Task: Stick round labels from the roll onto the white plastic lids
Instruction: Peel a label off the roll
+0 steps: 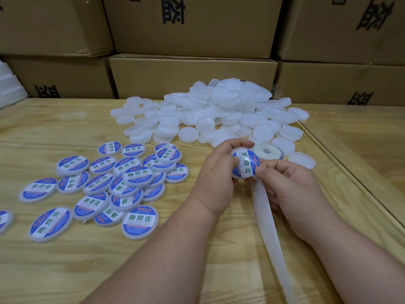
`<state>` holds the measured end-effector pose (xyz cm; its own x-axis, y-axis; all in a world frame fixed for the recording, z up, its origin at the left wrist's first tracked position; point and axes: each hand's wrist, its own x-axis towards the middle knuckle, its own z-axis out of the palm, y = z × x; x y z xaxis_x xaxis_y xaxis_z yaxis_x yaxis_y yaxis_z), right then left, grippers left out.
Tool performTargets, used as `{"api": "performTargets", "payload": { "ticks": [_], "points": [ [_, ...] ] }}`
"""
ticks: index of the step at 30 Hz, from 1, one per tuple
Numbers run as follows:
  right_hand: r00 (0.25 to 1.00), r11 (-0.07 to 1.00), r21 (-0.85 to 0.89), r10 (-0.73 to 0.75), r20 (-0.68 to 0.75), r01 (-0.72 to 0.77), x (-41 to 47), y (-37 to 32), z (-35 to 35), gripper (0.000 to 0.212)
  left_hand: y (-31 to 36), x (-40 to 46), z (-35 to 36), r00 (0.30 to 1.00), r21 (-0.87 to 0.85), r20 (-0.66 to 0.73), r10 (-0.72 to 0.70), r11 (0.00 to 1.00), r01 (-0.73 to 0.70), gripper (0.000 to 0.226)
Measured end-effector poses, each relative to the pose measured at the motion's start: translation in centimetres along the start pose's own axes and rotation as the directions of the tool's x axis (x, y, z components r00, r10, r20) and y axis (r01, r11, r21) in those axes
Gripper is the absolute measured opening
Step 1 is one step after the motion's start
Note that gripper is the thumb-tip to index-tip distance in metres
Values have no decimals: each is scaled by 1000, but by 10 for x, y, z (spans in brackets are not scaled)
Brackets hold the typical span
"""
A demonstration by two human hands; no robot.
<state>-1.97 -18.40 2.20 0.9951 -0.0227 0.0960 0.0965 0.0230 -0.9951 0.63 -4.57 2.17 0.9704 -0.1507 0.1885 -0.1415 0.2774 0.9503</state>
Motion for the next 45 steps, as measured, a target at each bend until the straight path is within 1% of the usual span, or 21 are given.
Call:
{"api": "performTargets", "payload": {
  "ticks": [4,7,13,25,30,33,36,40,43,45],
  "points": [
    [1000,1000,-5,-3,-1,3,3,4,-1,23,1,-2,0,1000,-9,2,22,1000,-22,31],
    [1000,1000,-18,-1,-6,1,5,8,-3,22,1,-2,-1,999,-10,13,29,1000,-29,38],
    [1000,999,-34,-6,-2,6,6,9,-4,28,1,-2,0,999,-17,18,51,999,-51,36],
    [1000,1000,9,27,-16,-26,1,1,1,25,0,-3,0,998,-12,25,64,998,-63,36],
    [999,999,3,34,-32,-34,0,-1,2,23,0,-2,2,999,-31,9,52,998,-51,41],
    [998,999,2,50,-37,-50,0,-1,2,24,-2,-1,2,999,-40,-19,42,998,-43,46],
    [998,999,0,49,-38,-49,0,-2,3,21,-4,1,3,996,-30,-72,44,998,-47,45],
    [996,999,14,37,-80,-36,0,-1,2,19,-10,3,-1,978,161,-173,115,983,-87,47],
    [996,999,21,26,-85,-24,1,0,1,18,-9,5,-5,954,144,-277,115,987,-77,37],
    [996,1000,14,15,-86,-13,0,0,1,18,-4,6,-6,948,107,-308,79,993,-48,18]
  ]
}}
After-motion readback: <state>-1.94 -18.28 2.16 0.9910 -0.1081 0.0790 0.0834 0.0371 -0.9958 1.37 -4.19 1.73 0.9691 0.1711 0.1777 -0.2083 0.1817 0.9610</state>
